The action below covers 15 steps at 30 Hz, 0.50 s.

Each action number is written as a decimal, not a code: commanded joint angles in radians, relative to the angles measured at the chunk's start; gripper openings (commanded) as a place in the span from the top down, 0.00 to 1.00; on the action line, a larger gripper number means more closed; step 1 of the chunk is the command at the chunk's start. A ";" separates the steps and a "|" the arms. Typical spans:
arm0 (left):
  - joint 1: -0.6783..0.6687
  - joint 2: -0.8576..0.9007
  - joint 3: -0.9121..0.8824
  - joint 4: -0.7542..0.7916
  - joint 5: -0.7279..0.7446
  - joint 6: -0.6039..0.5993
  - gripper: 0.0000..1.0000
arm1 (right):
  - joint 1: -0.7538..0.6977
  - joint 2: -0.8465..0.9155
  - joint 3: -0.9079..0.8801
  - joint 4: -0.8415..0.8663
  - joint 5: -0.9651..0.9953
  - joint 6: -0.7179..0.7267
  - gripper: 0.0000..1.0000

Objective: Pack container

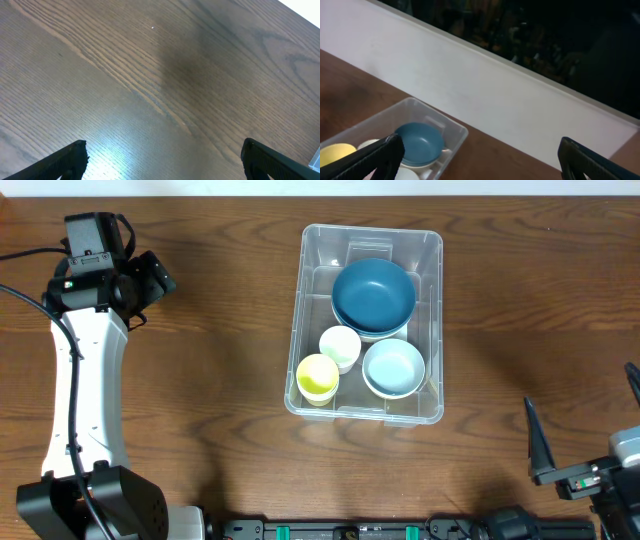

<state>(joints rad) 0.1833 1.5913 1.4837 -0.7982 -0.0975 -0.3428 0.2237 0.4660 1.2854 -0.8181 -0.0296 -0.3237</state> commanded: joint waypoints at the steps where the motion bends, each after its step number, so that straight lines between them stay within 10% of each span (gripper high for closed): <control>1: 0.003 -0.008 0.008 -0.002 -0.012 0.002 0.02 | -0.014 -0.091 -0.064 0.029 0.003 -0.037 0.01; 15: 0.003 -0.008 0.008 -0.002 -0.012 0.002 0.02 | -0.079 -0.362 -0.553 0.325 -0.056 -0.036 0.01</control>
<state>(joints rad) 0.1833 1.5913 1.4837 -0.7982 -0.0975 -0.3428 0.1604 0.1226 0.8112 -0.5327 -0.0605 -0.3515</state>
